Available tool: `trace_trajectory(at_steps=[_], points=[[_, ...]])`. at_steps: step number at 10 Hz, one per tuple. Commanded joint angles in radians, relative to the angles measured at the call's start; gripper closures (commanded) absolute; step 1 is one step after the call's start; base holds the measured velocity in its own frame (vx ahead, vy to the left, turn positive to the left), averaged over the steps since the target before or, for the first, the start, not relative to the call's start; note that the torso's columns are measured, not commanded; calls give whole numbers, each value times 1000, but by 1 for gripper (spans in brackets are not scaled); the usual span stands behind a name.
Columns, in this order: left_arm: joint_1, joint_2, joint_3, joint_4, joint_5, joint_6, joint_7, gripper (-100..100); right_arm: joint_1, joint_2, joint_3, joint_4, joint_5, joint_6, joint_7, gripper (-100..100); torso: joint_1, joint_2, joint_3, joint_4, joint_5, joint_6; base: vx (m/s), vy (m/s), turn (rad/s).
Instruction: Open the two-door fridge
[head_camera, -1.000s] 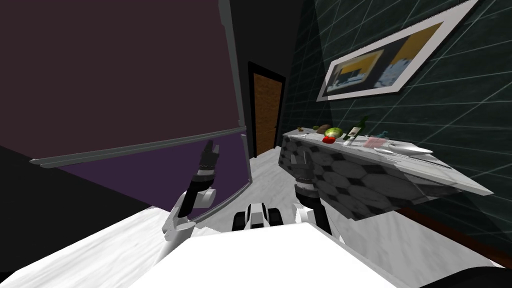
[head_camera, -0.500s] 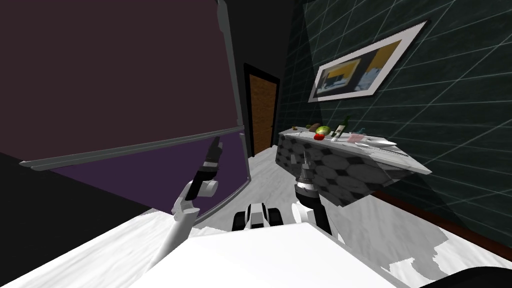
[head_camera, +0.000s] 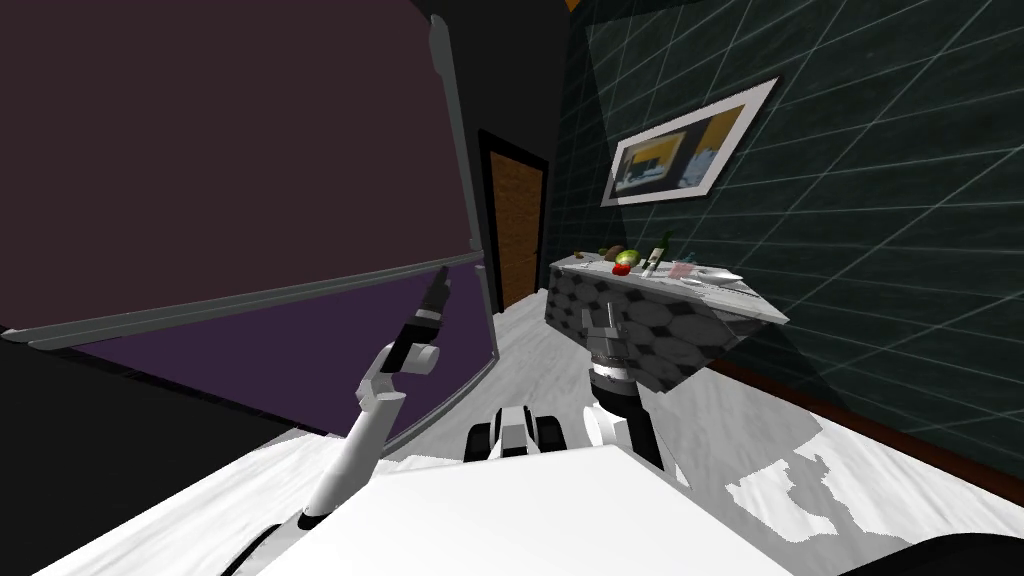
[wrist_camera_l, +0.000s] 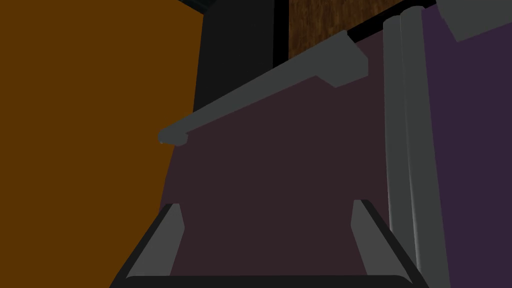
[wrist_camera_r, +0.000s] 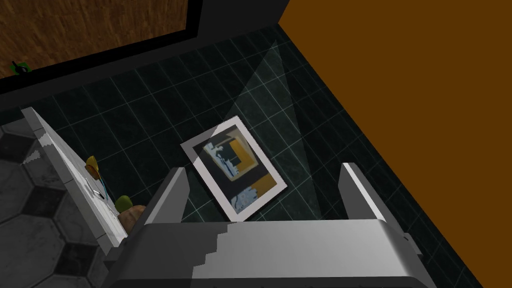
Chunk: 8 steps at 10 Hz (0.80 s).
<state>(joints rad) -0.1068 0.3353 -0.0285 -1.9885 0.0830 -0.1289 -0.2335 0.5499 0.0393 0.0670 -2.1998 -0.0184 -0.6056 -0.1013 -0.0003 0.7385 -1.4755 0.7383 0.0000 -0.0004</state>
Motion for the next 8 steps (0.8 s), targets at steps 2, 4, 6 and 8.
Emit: trace_trajectory(at_steps=[2, 4, 6, 8], points=[[-106, 40, -4, 69, 35, 89, -37, -100, 0, 0, 0, 0, 0, 0, 0, 0, 0, -1, -1, 0, 0, 0, -63, 37, -94], [-160, 56, -7, 101, 50, 137, -54, -100, 0, 0, 0, 0, 0, 0, 0, 0, 0, -1, -1, -1, 0, 0, -52, 34, -113], [-208, 72, -12, 133, 64, 186, -71, -100, 0, 0, 0, 0, 0, 0, 0, 0, 0, -1, -1, -1, 0, 0, -39, 30, -86], [-264, 88, -16, 165, 78, 229, -87, -100, 0, 0, 0, 0, 0, 0, 0, 0, 0, -1, -1, 0, 0, 0, -37, 25, -92]])
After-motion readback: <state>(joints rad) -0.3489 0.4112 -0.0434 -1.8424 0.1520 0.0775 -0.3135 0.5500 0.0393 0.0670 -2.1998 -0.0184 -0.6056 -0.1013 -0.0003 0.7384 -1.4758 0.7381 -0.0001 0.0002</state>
